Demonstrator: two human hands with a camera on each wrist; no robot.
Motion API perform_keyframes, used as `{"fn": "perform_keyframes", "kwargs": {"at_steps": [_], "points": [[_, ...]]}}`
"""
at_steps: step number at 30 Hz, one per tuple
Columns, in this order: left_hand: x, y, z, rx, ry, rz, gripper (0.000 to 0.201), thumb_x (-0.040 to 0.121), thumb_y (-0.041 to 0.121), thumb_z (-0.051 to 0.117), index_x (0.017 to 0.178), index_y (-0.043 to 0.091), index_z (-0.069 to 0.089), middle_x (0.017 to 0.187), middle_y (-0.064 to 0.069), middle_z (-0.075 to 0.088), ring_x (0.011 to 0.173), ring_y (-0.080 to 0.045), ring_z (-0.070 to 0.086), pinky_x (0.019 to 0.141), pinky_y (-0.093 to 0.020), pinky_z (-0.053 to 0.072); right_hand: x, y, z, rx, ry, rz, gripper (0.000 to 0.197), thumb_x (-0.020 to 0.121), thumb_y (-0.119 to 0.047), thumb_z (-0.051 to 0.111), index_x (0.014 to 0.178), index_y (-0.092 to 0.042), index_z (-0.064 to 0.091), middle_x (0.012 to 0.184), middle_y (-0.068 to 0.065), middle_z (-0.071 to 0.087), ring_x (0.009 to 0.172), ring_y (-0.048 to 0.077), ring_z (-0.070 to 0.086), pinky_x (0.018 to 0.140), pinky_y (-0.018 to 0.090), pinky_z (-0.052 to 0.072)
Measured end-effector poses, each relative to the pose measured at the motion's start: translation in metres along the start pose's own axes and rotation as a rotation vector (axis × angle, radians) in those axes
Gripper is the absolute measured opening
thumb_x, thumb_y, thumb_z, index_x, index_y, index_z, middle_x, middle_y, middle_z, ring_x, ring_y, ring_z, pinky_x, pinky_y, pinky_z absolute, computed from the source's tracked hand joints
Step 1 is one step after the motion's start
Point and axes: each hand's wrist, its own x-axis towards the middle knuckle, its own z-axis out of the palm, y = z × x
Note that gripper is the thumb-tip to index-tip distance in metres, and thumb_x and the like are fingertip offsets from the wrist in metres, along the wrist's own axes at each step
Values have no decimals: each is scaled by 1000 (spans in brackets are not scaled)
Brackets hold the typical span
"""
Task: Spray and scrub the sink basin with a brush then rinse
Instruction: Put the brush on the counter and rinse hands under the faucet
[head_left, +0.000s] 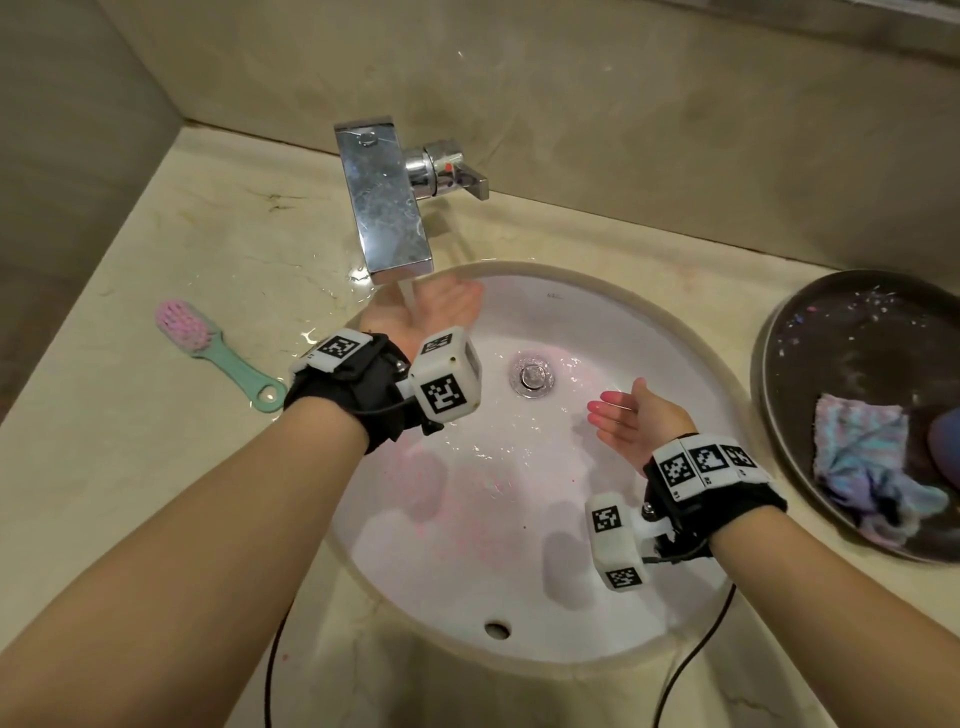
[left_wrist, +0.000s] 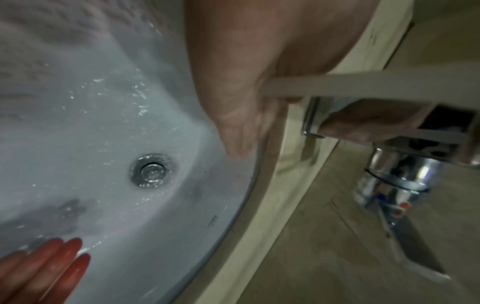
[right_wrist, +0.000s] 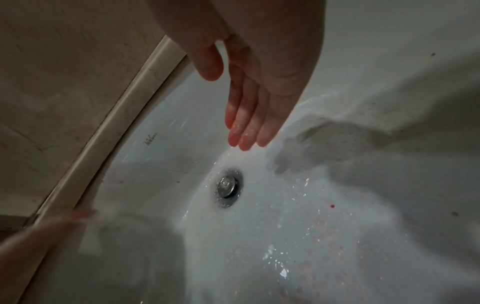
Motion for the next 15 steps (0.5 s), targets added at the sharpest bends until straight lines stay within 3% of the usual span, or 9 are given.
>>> {"fn": "perform_keyframes", "kwargs": {"at_steps": [2,3,5,6,8,10,12,13,15], "points": [[0,1,4,110,31,8,51,103,25,19,131,-11,43,142,-28,38,130,-32,41,110,-34,29,0,0,1,6,-1,-2,47,101,-39,28,81,-9,58,83,8,64,75,19,61,67,28,47],[3,1,0,142,-3,-5,47,105,19,20,127,-14,43,134,-31,46,123,-24,51,102,-23,37,0,0,1,8,-3,-3,47,102,-39,28,81,-9,58,82,8,64,75,19,61,67,28,46],[3,1,1,92,113,3,36,103,4,22,85,-11,50,81,-20,66,73,-2,67,60,-13,48,0,0,2,8,-3,-5,47,102,-39,28,81,-9,58,82,8,64,75,19,61,67,27,46],[3,-2,-1,113,126,19,38,102,4,23,73,1,46,70,-13,59,60,-7,63,56,-16,48,0,0,3,7,-5,-6,47,102,-39,28,81,-9,58,82,8,64,75,19,61,67,27,46],[2,-5,-1,244,64,28,39,103,13,23,74,3,47,97,-24,59,80,-29,59,75,-34,47,0,0,3,8,-10,-10,47,102,-39,28,82,-9,58,83,8,64,75,19,61,68,27,47],[3,-1,1,225,86,-4,32,102,14,25,100,5,56,141,-23,41,118,-37,49,91,-39,42,1,0,4,13,-12,-11,47,102,-40,27,82,-9,58,83,8,64,75,19,61,68,27,47],[-2,2,5,191,-7,0,36,92,5,41,125,-4,52,149,-21,31,134,-35,36,102,-38,35,1,-1,4,18,-14,-14,47,102,-40,27,82,-9,58,83,8,64,75,19,61,68,27,47],[-6,5,8,131,-94,-2,38,82,3,50,116,-10,57,147,-23,34,134,-35,35,106,-40,30,1,0,4,21,-14,-15,47,102,-40,27,82,-9,57,82,8,64,74,18,61,68,27,47],[-9,3,7,412,-91,76,20,80,6,55,89,-7,67,129,-27,51,118,-29,50,105,-34,33,1,0,4,22,-15,-16,48,102,-40,27,82,-9,57,82,8,64,74,18,61,68,27,47]]}}
